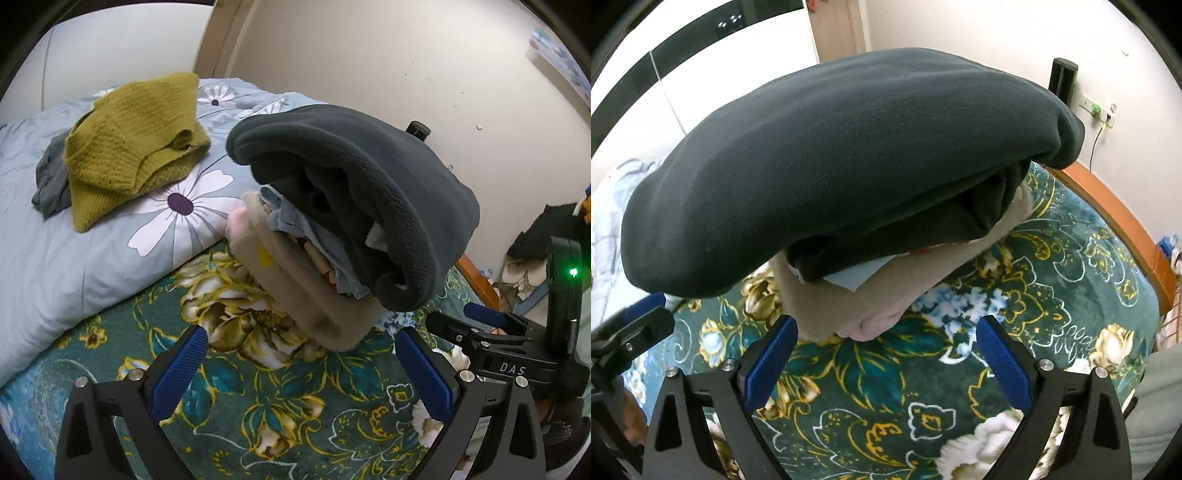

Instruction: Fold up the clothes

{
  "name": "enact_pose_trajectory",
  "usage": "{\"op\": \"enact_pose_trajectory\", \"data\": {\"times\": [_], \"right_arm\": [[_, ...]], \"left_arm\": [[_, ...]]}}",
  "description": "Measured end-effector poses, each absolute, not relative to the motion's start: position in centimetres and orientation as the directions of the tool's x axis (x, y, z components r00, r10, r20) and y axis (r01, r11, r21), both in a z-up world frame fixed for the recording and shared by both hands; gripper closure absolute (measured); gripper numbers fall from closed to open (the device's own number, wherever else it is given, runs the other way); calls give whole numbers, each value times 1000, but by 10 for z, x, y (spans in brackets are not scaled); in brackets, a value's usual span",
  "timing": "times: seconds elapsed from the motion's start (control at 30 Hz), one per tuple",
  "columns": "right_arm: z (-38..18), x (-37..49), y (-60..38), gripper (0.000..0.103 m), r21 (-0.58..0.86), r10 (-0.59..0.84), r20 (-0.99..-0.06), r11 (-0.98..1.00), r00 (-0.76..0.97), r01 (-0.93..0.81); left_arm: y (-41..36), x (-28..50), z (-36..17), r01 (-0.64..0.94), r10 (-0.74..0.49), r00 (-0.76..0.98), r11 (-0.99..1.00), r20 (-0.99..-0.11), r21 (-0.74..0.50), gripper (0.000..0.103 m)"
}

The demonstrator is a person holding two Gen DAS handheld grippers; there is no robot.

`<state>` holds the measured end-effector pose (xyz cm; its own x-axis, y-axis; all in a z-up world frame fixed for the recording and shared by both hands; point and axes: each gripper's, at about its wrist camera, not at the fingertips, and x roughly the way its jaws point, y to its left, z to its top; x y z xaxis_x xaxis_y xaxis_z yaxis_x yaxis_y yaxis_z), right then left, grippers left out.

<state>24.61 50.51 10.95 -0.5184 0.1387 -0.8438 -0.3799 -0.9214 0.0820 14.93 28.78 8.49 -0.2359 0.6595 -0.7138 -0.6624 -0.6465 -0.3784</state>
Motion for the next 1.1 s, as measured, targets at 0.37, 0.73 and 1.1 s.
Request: {"op": "enact_pose_trajectory", "data": {"times": [0.37,0.73,1.1], "right_arm": [[121,245,498,5,-4,221,-819,-925,-529,-380],[126,245,501,5,-18,239,-806,-924,-541,-381],[123,247,506,5,-3,224,-816,-924,-534,-383]], "left_arm": [[292,157,85,-661,684,-260,-641,-682,-391,0],[293,161,89,-646,669,-317,-671,-672,-364,0],[304,168,92,-670,656,-322,-667,-683,-324,0]]}}
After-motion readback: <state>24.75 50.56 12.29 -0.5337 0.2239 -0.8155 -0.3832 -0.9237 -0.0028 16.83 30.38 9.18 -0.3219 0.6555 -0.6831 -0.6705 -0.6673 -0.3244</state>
